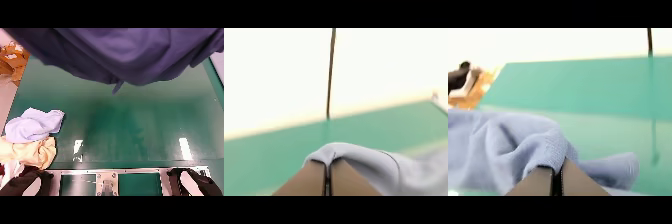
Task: Fold the shirts.
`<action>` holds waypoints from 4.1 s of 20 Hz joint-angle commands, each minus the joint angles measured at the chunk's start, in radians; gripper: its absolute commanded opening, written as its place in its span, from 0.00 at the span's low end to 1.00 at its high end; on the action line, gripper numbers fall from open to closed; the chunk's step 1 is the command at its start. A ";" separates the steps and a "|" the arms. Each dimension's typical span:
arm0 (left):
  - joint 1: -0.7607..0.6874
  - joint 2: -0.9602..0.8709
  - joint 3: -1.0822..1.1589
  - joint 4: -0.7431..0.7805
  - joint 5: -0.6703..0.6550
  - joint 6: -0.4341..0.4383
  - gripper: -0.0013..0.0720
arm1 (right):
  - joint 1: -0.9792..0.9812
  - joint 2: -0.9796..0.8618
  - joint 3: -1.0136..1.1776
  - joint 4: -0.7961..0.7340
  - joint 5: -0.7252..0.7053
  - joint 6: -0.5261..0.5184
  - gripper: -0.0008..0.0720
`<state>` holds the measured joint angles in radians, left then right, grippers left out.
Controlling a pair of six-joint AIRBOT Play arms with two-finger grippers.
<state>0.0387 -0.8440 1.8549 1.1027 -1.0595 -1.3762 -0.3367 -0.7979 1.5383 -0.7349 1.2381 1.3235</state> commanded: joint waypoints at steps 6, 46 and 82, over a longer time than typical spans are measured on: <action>0.000 -0.029 -0.154 0.008 -0.116 0.006 0.04 | -0.014 0.060 -0.200 -0.008 -0.015 -0.003 0.03; -0.156 -0.516 -0.846 -0.324 -0.008 0.182 0.04 | 0.259 -0.254 -1.185 0.092 -0.153 -0.014 0.49; -0.153 -0.117 0.254 0.130 0.147 0.155 0.04 | -0.232 0.044 0.296 0.009 -0.213 0.114 0.03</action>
<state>-0.1150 -0.9573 2.1277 1.2312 -0.9779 -1.2415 -0.5602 -0.7559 1.8481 -0.6991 1.0283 1.4208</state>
